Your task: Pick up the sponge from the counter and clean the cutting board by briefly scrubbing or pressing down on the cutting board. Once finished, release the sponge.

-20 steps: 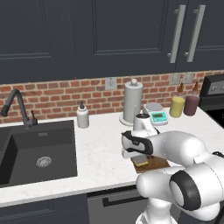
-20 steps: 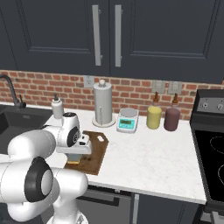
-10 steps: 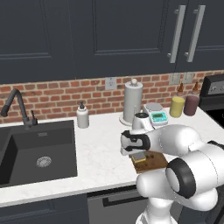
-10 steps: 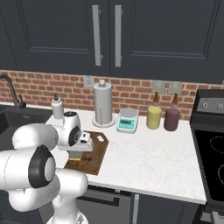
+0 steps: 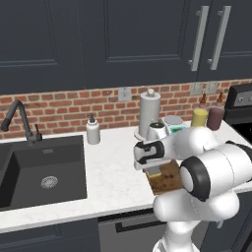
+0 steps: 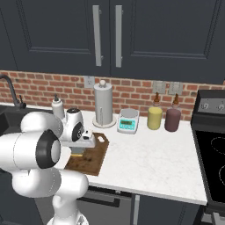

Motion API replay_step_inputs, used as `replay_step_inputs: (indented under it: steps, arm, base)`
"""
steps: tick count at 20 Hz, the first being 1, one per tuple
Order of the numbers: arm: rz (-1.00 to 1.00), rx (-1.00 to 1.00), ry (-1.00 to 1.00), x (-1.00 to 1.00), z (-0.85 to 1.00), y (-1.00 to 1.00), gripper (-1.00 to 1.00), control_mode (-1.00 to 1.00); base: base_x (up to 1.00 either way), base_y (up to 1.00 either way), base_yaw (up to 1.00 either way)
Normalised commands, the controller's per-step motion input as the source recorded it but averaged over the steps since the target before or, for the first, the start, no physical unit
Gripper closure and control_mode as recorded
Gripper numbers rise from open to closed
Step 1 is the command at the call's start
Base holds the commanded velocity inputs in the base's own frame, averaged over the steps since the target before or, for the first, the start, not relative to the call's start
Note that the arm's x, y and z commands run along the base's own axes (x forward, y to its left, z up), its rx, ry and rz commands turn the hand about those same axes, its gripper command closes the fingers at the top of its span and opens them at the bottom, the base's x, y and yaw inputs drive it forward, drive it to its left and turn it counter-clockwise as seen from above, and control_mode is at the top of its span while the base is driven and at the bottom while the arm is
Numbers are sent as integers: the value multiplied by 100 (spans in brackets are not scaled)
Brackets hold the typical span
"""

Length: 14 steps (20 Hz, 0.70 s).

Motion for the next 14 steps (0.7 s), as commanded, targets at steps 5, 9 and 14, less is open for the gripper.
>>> replay_step_inputs:
  steps: [5,9,14]
  arm:
    - [0,0,0,38,-9,0,100,-100]
    - [0,0,0,41,-11,0,100,-100]
    - [0,0,0,48,-8,-1,100,-100]
  base:
    - [0,0,0]
    - [0,0,0]
    - [0,0,0]
